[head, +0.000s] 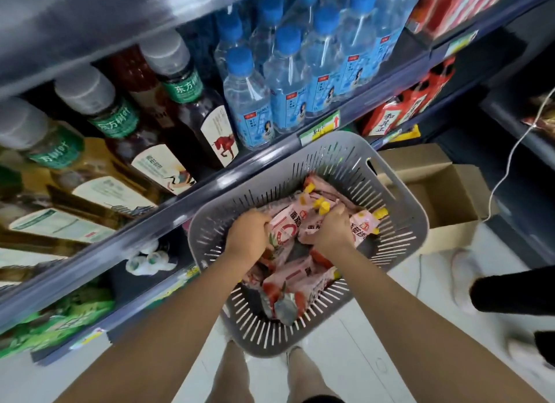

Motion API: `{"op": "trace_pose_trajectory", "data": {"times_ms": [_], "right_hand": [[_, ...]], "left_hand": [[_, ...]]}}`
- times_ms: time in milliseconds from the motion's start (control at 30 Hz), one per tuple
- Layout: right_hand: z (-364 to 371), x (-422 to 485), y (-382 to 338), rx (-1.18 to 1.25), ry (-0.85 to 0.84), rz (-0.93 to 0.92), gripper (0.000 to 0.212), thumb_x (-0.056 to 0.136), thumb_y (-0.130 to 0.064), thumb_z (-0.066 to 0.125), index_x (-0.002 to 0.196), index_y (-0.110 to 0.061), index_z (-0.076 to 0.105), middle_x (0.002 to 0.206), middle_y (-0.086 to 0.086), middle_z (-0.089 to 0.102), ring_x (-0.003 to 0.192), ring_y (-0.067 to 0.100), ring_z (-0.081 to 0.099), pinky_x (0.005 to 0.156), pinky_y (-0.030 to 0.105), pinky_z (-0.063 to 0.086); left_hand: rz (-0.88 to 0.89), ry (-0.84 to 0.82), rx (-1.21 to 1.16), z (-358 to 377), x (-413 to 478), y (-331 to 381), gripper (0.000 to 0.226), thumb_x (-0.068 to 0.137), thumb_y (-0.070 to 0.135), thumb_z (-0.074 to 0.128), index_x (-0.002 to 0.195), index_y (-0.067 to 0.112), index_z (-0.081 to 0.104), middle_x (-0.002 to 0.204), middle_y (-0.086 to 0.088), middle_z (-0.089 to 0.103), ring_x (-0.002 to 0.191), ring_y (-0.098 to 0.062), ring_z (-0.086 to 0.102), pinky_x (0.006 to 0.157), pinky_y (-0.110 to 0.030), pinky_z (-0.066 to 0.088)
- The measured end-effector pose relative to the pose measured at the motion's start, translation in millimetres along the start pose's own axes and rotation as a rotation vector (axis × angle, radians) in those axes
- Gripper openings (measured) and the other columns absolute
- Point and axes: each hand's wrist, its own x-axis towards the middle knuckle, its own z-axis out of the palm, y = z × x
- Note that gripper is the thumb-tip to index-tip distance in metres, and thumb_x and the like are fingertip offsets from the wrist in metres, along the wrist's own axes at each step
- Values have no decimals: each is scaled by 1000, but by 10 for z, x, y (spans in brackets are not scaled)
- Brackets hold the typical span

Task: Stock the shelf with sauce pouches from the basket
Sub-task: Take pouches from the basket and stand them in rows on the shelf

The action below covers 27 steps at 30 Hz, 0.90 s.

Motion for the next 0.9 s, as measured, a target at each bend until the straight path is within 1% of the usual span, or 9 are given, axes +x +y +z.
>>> {"op": "trace_pose_trajectory", "data": {"times_ms": [67,133,200,233,400,500,633,733,900], "right_hand": [[71,9,-80,-3,-15,45,126,71,-31,83,143,13,-10,153,29,6,144,36,11,114,36,23],[170,66,-127,24,5,94,128,72,-32,82,142,15,-14,153,29,-1,144,36,8,115,34,20],[246,113,-134,83,83,103,123,72,-25,82,143,12,-10,153,26,5,143,34,13,114,31,21],[275,136,-118,97,125,94,119,73,-23,82,144,11,-7,152,25,9,141,34,16,114,31,22],[341,171,-74,19,182,22,110,77,-33,76,144,10,1,147,26,22,136,35,26,113,34,23],[369,168,-57,-17,186,-19,100,73,-41,77,139,1,14,135,22,35,125,34,39,106,38,34],[408,184,-86,-42,233,-42,96,74,-43,73,137,2,16,129,21,45,118,35,49,96,39,43],[427,169,-52,-52,277,-78,96,70,-44,77,133,2,21,123,19,53,112,35,56,88,39,48],[378,146,53,-39,320,-103,86,66,-40,79,124,-1,29,109,16,63,97,34,63,78,39,52]], "left_hand": [[-51,-21,-65,-21,3,-26,28,90,0,52,71,17,62,81,-3,62,73,-17,65,55,-8,43],[-84,-5,-120,-16,12,-79,29,87,-2,52,66,14,61,80,-3,63,72,-15,64,59,-9,47],[-93,45,-124,-24,13,-140,22,86,0,55,72,11,68,89,-4,69,82,-20,63,76,-33,52],[-96,69,-122,-47,-2,-156,22,86,1,55,73,13,67,91,-6,69,84,-22,62,77,-38,50],[-79,118,-203,-166,-94,-202,14,95,7,49,87,8,60,93,-2,54,84,-15,50,71,-24,34],[-92,110,-198,-168,-104,-221,14,98,13,45,86,15,52,96,-2,51,85,-15,49,69,-23,33],[-167,137,-213,-118,-133,-277,14,98,14,44,88,13,54,95,-1,52,88,-15,52,67,-18,32],[-284,102,-191,-66,-130,-316,14,96,8,44,85,11,52,100,-10,58,95,-25,56,72,-25,36],[-461,28,-154,-49,-56,-224,22,96,7,41,108,0,58,117,-19,61,109,-33,57,87,-36,43]]}}
